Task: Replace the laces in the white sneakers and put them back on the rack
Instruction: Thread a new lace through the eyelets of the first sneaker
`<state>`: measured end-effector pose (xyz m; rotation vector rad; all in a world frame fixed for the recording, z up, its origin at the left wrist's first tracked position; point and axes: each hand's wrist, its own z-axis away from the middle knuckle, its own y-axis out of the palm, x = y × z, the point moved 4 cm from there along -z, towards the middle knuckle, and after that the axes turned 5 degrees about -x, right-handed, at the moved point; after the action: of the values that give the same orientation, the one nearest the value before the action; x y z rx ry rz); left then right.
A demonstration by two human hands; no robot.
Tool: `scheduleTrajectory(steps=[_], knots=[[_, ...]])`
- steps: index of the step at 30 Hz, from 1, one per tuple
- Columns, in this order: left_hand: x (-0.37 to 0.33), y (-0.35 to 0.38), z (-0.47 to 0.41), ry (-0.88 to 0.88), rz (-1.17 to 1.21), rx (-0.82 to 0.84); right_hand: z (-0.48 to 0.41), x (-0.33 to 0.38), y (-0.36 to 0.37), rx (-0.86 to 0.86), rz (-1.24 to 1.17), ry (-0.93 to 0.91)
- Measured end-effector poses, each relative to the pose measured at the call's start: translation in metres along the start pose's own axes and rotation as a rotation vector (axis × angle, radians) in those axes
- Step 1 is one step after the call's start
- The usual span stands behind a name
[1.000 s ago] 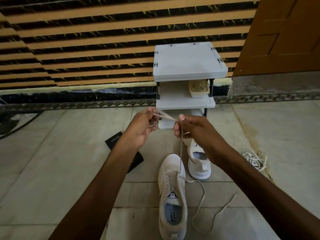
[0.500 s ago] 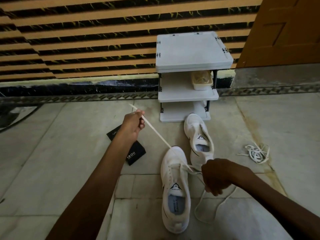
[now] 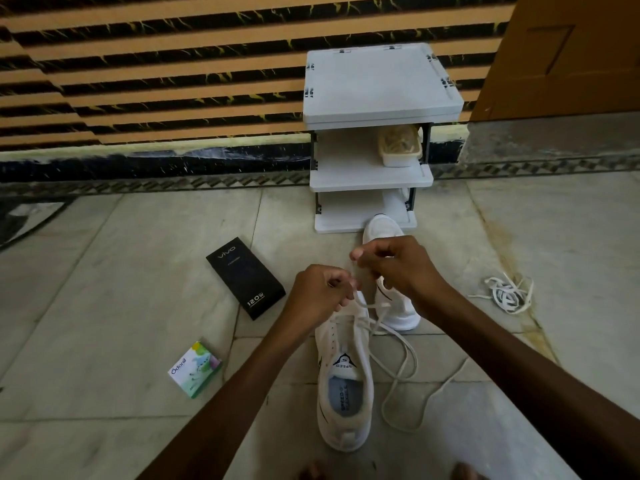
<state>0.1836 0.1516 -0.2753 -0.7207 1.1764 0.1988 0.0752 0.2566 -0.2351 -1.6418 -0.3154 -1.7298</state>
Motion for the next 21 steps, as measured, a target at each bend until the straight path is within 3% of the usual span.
scheduleTrajectory(steps=[8, 13, 17, 21], knots=[[0.007, 0.011, 0.003, -0.027, 0.024, 0.008, -0.002, -0.018, 0.006, -0.041, 0.086, -0.008], [0.024, -0.001, 0.002, -0.069, -0.09, -0.011, 0.003, -0.025, 0.009, -0.025, -0.142, 0.066], [0.057, -0.009, 0.014, -0.158, -0.438, -0.005, 0.014, -0.045, 0.022, 0.154, 0.301, -0.039], [0.069, 0.003, 0.027, -0.212, -0.506, 0.035, 0.018, -0.069, 0.039, 0.255, 0.552, -0.08]])
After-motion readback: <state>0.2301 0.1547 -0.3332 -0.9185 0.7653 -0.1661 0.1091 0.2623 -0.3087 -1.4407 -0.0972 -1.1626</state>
